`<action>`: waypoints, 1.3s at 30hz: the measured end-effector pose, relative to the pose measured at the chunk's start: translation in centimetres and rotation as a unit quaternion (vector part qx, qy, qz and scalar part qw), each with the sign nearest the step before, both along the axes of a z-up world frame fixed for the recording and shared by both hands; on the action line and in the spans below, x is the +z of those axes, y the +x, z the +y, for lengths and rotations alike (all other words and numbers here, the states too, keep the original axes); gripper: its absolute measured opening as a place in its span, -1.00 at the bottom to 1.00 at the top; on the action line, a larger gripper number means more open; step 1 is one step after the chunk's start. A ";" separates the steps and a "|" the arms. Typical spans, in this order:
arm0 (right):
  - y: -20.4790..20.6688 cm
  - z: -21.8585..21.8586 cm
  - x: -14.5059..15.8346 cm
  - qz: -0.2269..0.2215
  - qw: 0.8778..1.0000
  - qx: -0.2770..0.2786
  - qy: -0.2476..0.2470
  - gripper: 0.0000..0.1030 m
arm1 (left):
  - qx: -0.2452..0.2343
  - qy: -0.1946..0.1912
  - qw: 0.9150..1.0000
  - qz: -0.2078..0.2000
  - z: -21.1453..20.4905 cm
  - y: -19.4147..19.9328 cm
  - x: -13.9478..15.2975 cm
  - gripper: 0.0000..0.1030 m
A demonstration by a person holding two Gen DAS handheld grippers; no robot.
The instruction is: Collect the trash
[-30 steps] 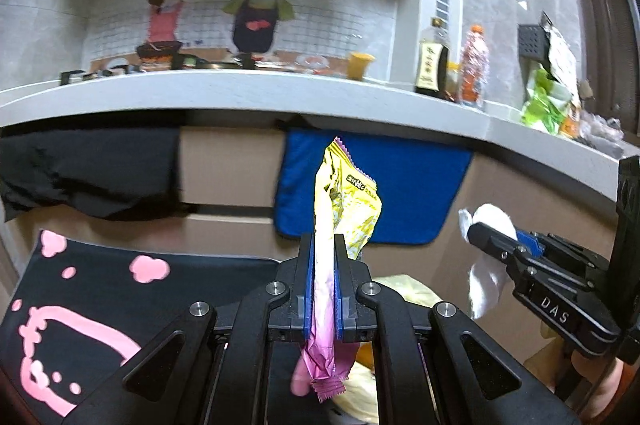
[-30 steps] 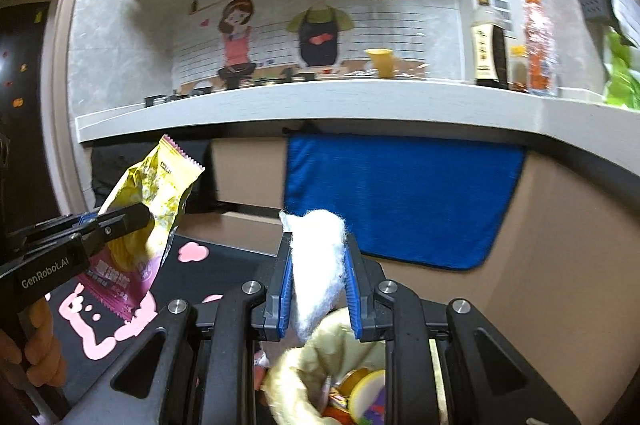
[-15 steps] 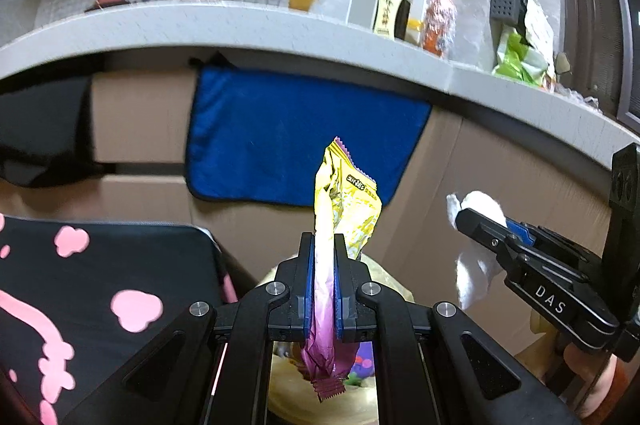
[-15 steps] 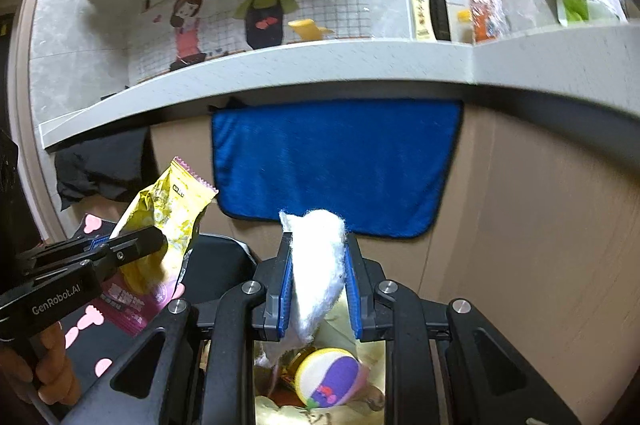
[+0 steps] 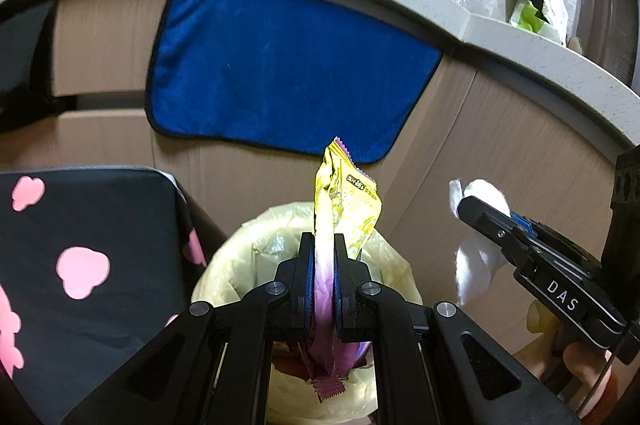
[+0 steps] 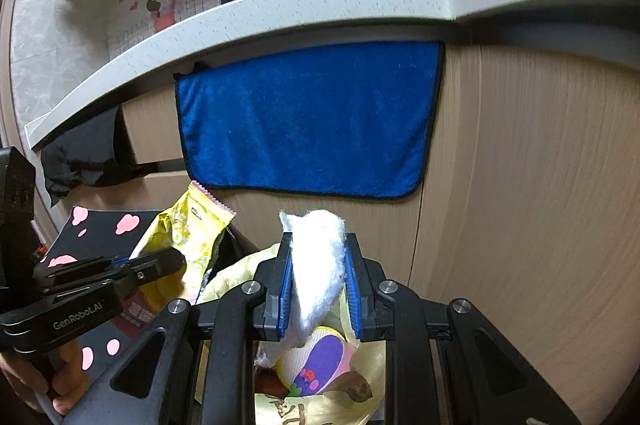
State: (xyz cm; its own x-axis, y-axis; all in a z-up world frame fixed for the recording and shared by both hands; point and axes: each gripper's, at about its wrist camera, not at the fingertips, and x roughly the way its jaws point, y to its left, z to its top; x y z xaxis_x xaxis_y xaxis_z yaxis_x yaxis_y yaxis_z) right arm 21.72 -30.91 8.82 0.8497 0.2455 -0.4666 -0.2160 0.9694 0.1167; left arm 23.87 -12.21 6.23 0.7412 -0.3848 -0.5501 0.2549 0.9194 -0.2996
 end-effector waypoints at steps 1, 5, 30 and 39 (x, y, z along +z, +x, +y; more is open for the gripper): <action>0.2 0.0 -0.2 0.003 1.000 0.001 0.000 -0.59 | -0.001 -0.002 1.000 0.005 0.0 0.3 -0.3 -0.85; 0.6 0.1 -0.9 0.011 1.000 0.000 0.003 -0.59 | -0.017 -0.023 0.999 0.025 0.3 1.5 -1.1 -0.47; 0.9 4.0 -3.1 0.057 0.998 0.004 -0.014 -0.20 | 0.142 0.029 0.989 0.028 10.1 -7.0 0.4 0.28; -4.7 4.0 -1.2 0.046 0.999 0.003 0.011 -0.11 | 0.153 0.103 0.983 -0.013 9.5 -14.5 2.2 0.33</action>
